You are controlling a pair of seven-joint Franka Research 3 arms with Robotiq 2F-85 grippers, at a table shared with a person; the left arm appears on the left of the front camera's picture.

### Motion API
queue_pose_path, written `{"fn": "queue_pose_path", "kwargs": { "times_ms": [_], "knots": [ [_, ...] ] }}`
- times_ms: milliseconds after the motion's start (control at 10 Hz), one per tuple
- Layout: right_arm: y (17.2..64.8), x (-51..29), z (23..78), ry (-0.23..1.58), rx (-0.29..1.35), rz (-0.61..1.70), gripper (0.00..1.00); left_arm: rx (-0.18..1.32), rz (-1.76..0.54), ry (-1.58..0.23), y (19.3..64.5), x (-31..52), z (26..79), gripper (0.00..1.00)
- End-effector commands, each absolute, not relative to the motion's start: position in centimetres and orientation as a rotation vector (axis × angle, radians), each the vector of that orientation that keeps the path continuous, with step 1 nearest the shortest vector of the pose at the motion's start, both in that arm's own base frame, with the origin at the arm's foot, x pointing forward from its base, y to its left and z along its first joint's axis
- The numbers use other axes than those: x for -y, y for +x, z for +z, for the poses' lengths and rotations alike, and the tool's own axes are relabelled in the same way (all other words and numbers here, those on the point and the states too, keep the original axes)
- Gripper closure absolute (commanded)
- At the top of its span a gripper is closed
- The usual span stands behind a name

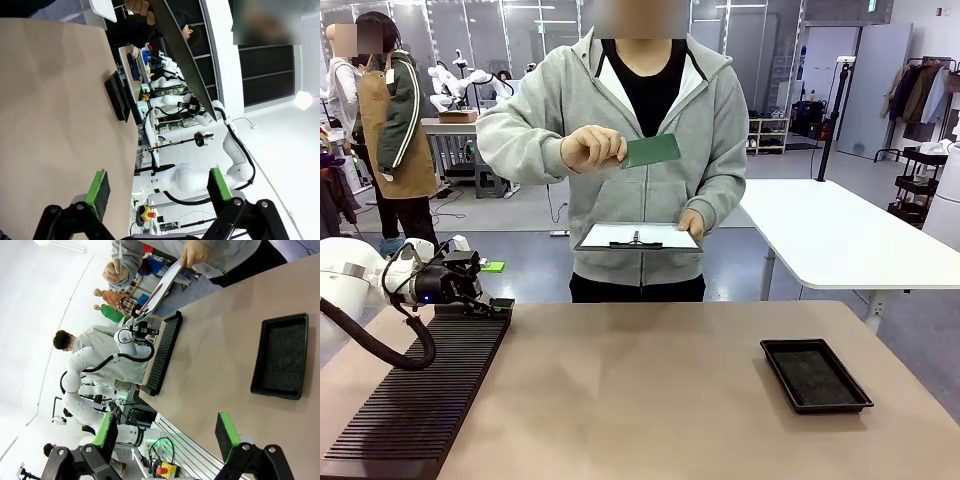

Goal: Inspect the PCB.
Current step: Pick up the Blank PCB that the human is holding.

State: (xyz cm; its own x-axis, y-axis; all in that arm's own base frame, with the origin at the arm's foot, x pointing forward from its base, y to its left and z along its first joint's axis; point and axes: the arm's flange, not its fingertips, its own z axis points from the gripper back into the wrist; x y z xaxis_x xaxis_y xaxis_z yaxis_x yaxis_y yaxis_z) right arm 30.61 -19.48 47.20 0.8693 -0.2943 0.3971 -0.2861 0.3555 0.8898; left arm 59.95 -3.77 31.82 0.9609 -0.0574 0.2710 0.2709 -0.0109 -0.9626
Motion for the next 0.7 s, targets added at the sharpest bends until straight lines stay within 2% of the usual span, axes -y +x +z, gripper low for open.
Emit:
{"fn": "queue_pose_path", "kwargs": {
  "times_ms": [0,100,200,300,600],
  "knots": [
    [30.5,19.5,47.3,1.23,0.556,-0.003,0.0,0.17,-0.262,-1.563,59.9,3.8,31.8,0.0],
    [30.5,19.5,47.3,1.23,0.556,-0.003,0.0,0.167,-0.26,-1.549,57.6,3.1,32.9,0.0],
    [30.5,19.5,47.3,1.23,0.556,-0.003,0.0,0.075,-0.21,-1.506,54.9,1.5,33.5,0.0],
    [30.5,19.5,47.3,1.23,0.556,-0.003,0.0,-0.019,-0.185,-1.552,52.2,-0.4,34.5,0.0],
    [30.5,19.5,47.3,1.23,0.556,-0.003,0.0,0.017,-0.237,-1.562,44.1,-4.1,37.9,0.0]
  ]
}}
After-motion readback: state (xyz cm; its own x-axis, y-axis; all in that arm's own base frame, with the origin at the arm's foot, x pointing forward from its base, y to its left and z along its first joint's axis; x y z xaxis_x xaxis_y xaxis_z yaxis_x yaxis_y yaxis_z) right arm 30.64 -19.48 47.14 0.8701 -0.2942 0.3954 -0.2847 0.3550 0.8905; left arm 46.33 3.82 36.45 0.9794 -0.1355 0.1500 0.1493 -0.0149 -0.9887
